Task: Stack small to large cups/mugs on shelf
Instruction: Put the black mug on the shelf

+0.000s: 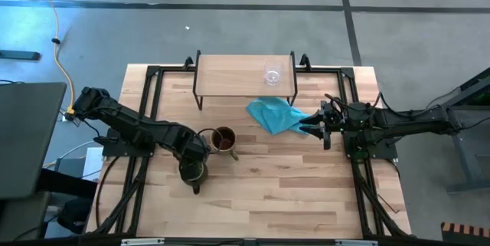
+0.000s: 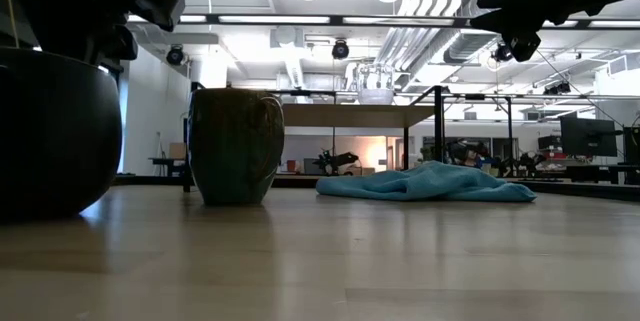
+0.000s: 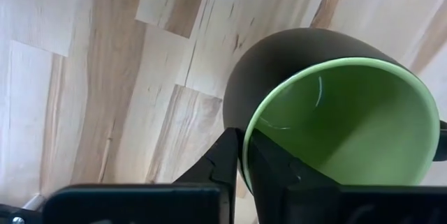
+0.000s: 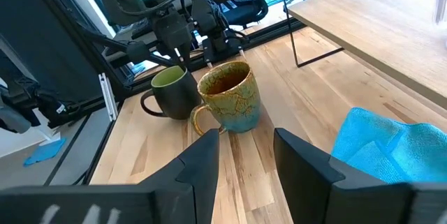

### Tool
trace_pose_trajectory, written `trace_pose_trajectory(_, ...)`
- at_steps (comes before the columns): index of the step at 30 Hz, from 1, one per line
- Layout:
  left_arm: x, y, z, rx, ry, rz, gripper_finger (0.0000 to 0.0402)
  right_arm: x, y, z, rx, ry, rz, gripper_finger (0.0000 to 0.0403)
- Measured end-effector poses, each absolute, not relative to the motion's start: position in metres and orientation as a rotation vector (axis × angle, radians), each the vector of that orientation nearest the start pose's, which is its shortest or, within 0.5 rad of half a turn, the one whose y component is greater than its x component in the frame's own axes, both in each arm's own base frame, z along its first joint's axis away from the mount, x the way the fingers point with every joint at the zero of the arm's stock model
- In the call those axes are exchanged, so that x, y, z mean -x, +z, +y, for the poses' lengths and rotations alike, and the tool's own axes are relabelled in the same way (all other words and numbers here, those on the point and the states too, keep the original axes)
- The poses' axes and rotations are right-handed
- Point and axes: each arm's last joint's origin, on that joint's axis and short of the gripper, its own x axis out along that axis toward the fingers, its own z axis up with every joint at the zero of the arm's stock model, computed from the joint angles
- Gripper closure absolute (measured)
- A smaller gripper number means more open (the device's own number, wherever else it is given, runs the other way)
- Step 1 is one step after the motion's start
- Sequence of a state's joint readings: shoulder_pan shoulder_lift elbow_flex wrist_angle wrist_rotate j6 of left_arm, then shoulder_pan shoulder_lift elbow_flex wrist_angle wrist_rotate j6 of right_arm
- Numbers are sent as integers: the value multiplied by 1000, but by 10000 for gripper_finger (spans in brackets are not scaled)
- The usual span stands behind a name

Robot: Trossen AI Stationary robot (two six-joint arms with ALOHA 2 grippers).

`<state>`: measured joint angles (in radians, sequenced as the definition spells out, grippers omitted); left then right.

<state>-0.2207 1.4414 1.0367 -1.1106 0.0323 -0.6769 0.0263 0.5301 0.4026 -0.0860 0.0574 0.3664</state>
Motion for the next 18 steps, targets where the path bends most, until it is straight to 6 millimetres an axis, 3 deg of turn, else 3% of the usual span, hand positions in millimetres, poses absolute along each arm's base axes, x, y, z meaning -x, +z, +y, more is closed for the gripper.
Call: trace_pose_trajectory(18, -233, 227, -52, 380, 349, 1506, 400, -137, 245, 2, -355, -70, 205, 275)
